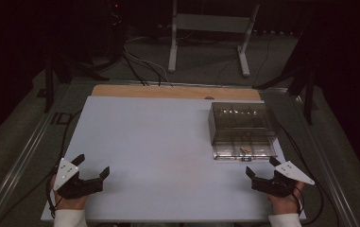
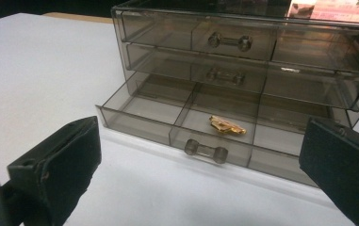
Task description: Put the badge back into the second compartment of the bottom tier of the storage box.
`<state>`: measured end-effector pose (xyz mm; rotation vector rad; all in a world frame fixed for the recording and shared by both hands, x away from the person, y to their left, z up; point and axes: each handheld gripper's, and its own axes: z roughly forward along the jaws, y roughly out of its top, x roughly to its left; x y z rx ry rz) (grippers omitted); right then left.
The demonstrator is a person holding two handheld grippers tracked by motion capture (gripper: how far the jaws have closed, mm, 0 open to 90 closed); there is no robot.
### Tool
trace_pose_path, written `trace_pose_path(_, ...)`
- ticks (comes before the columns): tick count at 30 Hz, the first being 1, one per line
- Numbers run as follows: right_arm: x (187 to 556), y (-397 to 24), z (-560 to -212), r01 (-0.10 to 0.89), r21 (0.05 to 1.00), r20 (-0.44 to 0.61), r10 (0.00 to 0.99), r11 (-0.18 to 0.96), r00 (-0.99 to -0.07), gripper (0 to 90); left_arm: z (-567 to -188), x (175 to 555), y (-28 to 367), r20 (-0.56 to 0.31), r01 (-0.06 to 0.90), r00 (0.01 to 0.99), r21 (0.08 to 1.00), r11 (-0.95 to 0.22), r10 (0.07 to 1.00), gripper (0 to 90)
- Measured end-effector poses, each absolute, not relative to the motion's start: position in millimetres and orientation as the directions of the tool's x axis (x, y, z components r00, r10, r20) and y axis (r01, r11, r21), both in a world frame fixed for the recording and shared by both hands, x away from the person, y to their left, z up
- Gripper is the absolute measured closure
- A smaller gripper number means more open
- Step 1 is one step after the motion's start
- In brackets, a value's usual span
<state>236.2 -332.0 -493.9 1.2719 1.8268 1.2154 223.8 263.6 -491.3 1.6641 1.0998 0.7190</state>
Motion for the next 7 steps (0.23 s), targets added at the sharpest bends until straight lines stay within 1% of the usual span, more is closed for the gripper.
trace_pose_path(7,236.5,-336.4,-495.2,0.383,0.916,0.033,0.93,0.119,-0.367,0.0,-493.4,224.5,264.1,-0.04,0.343,0.402,0.933,-0.11,0.915,0.1)
